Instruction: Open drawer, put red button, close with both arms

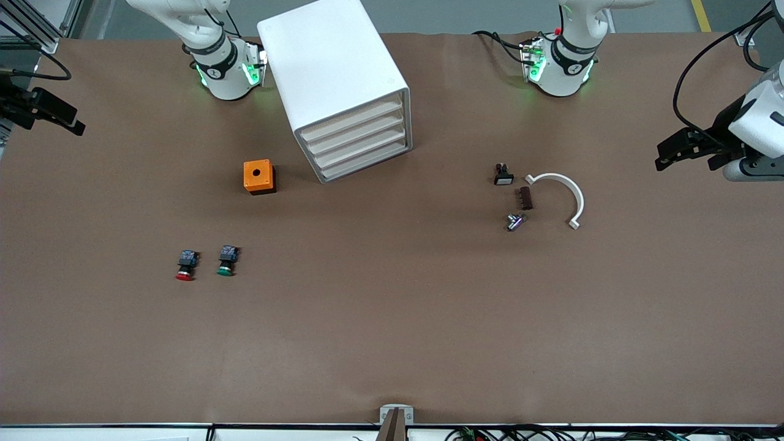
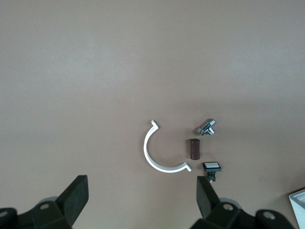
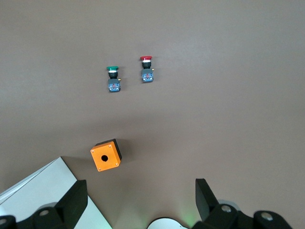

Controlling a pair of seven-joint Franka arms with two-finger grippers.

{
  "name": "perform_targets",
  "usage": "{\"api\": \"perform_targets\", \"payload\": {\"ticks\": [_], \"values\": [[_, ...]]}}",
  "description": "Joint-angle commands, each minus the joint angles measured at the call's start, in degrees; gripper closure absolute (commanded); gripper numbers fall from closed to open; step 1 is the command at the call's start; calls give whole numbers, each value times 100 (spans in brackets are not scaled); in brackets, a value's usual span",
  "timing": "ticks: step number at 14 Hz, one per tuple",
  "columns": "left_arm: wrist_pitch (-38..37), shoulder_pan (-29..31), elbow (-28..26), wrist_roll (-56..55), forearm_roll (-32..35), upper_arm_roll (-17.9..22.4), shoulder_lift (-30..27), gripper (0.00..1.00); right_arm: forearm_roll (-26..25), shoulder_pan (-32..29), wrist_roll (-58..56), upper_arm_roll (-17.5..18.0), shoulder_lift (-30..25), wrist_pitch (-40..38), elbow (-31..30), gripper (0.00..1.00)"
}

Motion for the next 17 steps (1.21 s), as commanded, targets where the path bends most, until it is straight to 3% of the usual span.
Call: {"api": "perform_targets", "payload": {"ticks": [1, 8, 13, 17], "values": [[-133, 18, 172, 60, 46, -34, 83, 0, 110, 1, 9, 22, -110, 20, 30, 0], [-159, -17, 286, -185, 28, -51, 258, 0, 101, 27, -623, 22, -40, 37, 216, 0], [-151, -131, 295, -343, 19, -69, 951, 0, 57, 54, -632, 22, -22, 46, 269, 0], [129, -543, 304, -1150, 28, -69, 1628, 0, 40, 54, -641, 22, -22, 195, 269, 0]]}}
